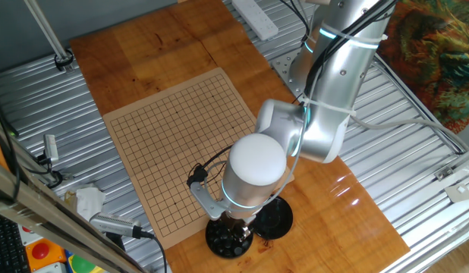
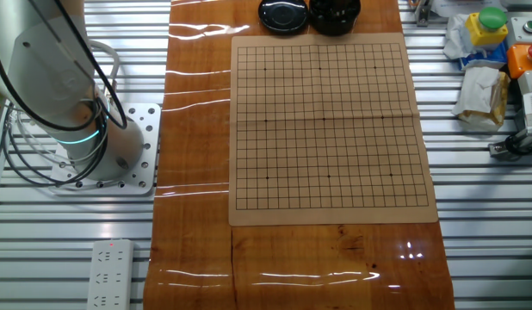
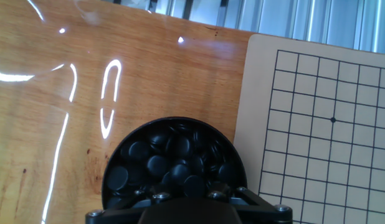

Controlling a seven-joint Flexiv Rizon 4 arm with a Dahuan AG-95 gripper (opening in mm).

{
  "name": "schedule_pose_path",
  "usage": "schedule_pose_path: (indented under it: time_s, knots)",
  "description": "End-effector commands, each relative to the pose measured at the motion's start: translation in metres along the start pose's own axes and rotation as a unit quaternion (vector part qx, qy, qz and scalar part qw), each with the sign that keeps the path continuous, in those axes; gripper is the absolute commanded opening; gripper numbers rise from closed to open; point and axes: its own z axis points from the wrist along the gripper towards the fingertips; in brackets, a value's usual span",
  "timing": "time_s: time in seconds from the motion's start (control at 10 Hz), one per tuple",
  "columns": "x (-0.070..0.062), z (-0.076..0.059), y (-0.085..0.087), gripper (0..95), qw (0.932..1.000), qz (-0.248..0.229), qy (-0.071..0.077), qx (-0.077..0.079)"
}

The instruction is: Play the first move as black on the 3-4 point in the upper right corner of the Go board

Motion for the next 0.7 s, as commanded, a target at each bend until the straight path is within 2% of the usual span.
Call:
schedule_pose_path:
  time_s: [0.1, 0.2, 0.3, 0.7]
  knots:
    - [-0.0003, 0.0003, -0.0002, 19.0, 1.0000, 0.001, 0.000, 0.002]
    - [-0.0003, 0.0004, -0.0003, 19.0, 1.0000, 0.001, 0.000, 0.003]
    - [-0.0003, 0.0004, -0.0003, 0.0, 1.0000, 0.001, -0.001, 0.003]
    - [-0.0003, 0.0005, -0.0003, 0.0, 1.0000, 0.001, -0.001, 0.004]
